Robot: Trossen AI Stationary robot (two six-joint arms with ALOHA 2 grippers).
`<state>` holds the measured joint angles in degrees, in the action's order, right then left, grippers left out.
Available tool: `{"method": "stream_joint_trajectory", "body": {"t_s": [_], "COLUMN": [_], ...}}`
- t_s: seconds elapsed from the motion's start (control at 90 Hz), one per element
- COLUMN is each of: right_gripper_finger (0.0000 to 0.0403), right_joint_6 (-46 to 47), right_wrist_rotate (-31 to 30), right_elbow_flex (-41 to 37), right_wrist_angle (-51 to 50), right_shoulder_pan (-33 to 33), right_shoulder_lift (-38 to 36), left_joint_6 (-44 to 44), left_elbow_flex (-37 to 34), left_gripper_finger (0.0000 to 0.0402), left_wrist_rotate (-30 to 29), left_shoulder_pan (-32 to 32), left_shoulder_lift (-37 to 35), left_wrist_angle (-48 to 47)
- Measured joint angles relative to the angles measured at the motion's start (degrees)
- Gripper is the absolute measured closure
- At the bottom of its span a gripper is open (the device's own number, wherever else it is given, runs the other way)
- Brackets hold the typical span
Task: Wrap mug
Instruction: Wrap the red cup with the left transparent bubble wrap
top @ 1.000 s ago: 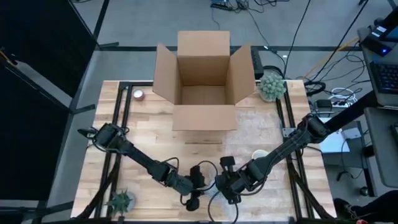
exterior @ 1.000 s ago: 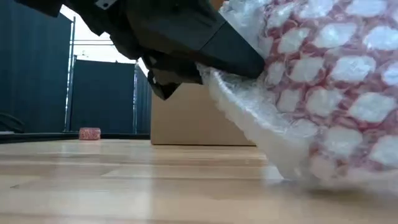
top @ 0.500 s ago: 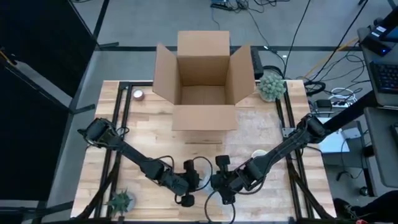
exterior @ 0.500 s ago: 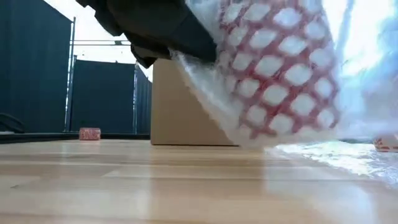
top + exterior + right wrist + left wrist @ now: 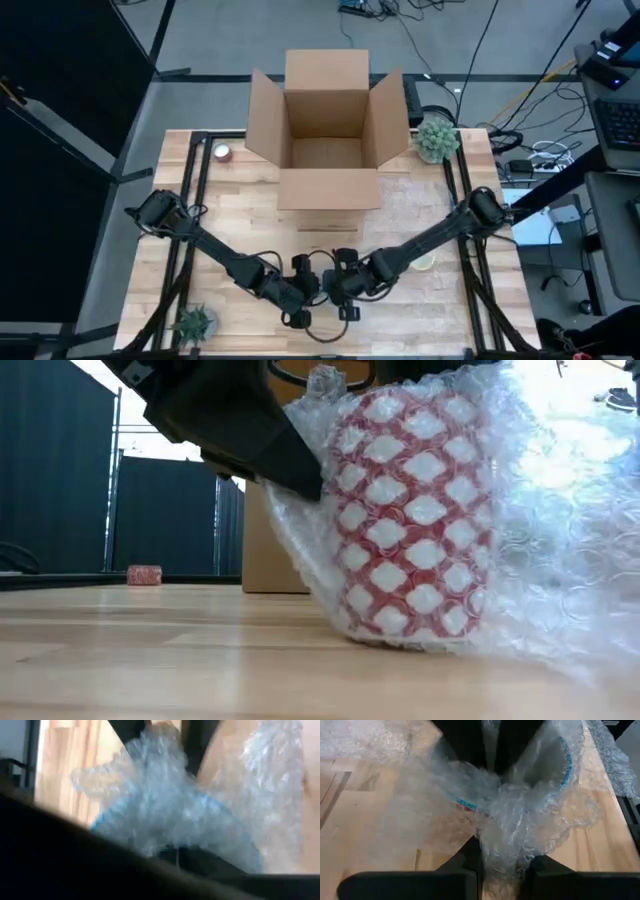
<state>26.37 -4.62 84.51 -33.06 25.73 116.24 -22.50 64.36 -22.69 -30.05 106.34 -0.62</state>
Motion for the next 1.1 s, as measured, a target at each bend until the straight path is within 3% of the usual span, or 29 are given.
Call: {"method": "stream_joint_trajectory", "body": {"t_s": [0.167,0.589,0.689,0.967,1.1], "right_gripper_finger": [0.0402,0.0402,0.0402,0.0403,0.0403], "right_joint_6": [0.0,0.1,1.3,2.1,1.9], "right_wrist_rotate": [1.5,-0.3,-3.7,-4.5,-4.9], "right_elbow_flex": [0.0,-0.8,-0.8,-0.6,-0.4], "right_wrist_angle": [-1.4,-4.6,-4.6,-4.8,-4.4], "right_shoulder_pan": [-0.3,1.1,1.1,1.8,2.1], "right_shoulder_lift": [0.2,-10.4,-10.4,-4.7,-4.1], "left_joint_6": [0.2,0.8,0.8,0.5,1.0], "left_elbow_flex": [0.2,0.3,0.2,0.4,0.6], "left_gripper_finger": [0.0346,0.034,0.034,0.0338,0.0338], "left_wrist_rotate": [-0.4,-0.6,-0.7,-0.2,3.8], "left_shoulder_pan": [0.1,0.5,0.6,0.5,0.5], "left_shoulder_lift": [0.8,1.1,1.1,1.1,0.9], "left_wrist_angle": [0.6,0.3,0.3,-0.1,0.2]}}
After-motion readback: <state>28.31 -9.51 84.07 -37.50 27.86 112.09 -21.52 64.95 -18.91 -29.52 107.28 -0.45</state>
